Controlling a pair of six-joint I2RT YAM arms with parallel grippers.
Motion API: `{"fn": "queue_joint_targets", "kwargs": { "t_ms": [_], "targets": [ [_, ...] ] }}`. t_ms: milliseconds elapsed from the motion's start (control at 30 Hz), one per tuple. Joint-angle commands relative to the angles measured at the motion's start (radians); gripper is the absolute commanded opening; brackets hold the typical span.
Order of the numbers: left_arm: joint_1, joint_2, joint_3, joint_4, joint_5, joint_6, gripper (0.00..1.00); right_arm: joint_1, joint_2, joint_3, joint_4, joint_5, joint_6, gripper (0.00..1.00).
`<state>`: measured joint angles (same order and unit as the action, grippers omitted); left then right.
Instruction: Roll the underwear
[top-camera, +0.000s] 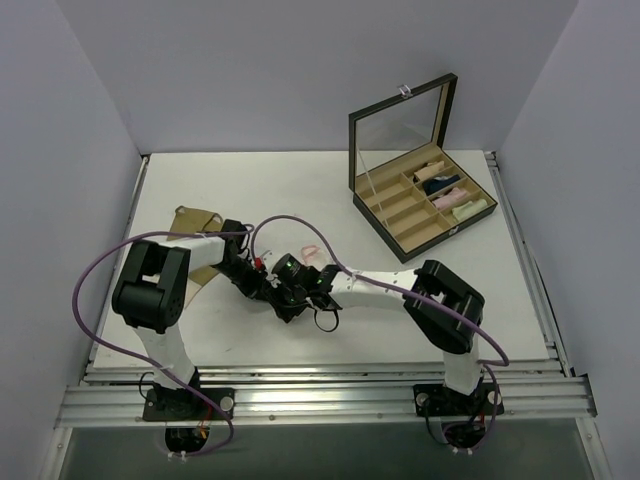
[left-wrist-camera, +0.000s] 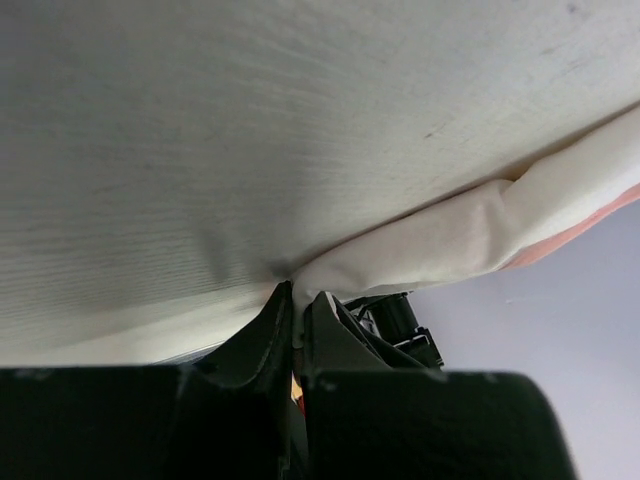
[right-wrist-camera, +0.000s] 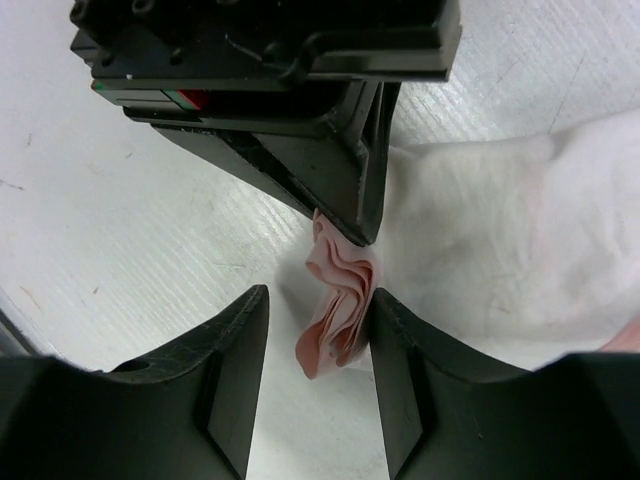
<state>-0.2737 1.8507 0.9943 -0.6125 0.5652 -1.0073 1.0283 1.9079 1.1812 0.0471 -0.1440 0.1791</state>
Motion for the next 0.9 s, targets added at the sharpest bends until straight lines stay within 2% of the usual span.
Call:
{"fn": "queue_joint_targets", "kwargs": {
  "t_ms": [0,200,233,267,333,367,400,433,467,567,667,867],
  "targets": [
    [-0.002,0.013,0.049,-0.059,0.001,0.026,0.02,0.006,-0.004,0.017,-0.012,0.122,-0.039,0.39],
    [0.001,0.019,0.067,-0.073,0.010,0.024,0.02,0.009,0.017,0.006,-0.010,0.127,-0.070,0.18],
    [0.001,0.018,0.070,-0.072,0.013,0.024,0.02,0.006,0.017,0.005,-0.010,0.117,-0.067,0.06],
    [0.001,0.016,0.072,-0.072,0.013,0.030,0.04,0.004,0.017,0.003,-0.004,0.103,-0.063,0.01],
    [0.004,0.012,0.096,-0.085,0.004,0.048,0.16,-0.011,0.017,-0.003,0.008,0.061,-0.032,0.00],
    [0.007,0.008,0.108,-0.113,-0.026,0.087,0.28,-0.032,0.013,-0.006,0.016,0.000,-0.018,0.00],
    [0.016,-0.005,0.122,-0.136,-0.057,0.108,0.34,-0.043,0.005,-0.006,0.017,-0.034,0.015,0.00],
    [0.021,-0.014,0.142,-0.166,-0.088,0.143,0.47,-0.054,-0.003,-0.009,0.020,-0.067,0.035,0.00],
    [0.027,-0.027,0.147,-0.173,-0.132,0.157,0.51,-0.082,-0.007,-0.014,0.028,-0.145,0.057,0.00],
    [0.054,-0.085,0.139,-0.158,-0.182,0.209,0.59,-0.146,-0.018,-0.038,0.065,-0.305,0.140,0.00],
    [0.064,-0.140,0.112,-0.115,-0.200,0.251,0.62,-0.189,-0.007,-0.049,0.097,-0.383,0.194,0.00],
    [0.061,-0.246,-0.055,0.135,-0.064,0.256,0.62,-0.258,0.066,-0.038,0.149,-0.512,0.255,0.00]
  ]
}}
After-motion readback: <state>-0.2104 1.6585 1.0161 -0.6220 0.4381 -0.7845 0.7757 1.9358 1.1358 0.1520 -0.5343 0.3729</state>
